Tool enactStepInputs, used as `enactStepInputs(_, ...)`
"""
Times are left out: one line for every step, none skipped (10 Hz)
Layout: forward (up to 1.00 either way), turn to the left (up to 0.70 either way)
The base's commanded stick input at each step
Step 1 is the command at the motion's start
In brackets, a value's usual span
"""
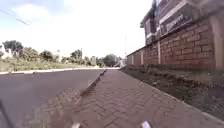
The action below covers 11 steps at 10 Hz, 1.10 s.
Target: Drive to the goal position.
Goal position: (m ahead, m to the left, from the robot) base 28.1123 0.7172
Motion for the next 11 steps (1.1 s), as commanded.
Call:
enactStepInputs(0.7, -0.33)
enactStepInputs(0.7, -0.2)
enactStepInputs(0.7, -0.08)
enactStepInputs(0.7, 0.0)
enactStepInputs(0.7, 0.0)
enactStepInputs(0.7, 0.0)
enactStepInputs(0.7, 0.0)
enactStepInputs(0.7, 0.0)
enactStepInputs(0.7, 0.0)
enactStepInputs(0.7, 0.0)
enactStepInputs(0.7, 0.0)
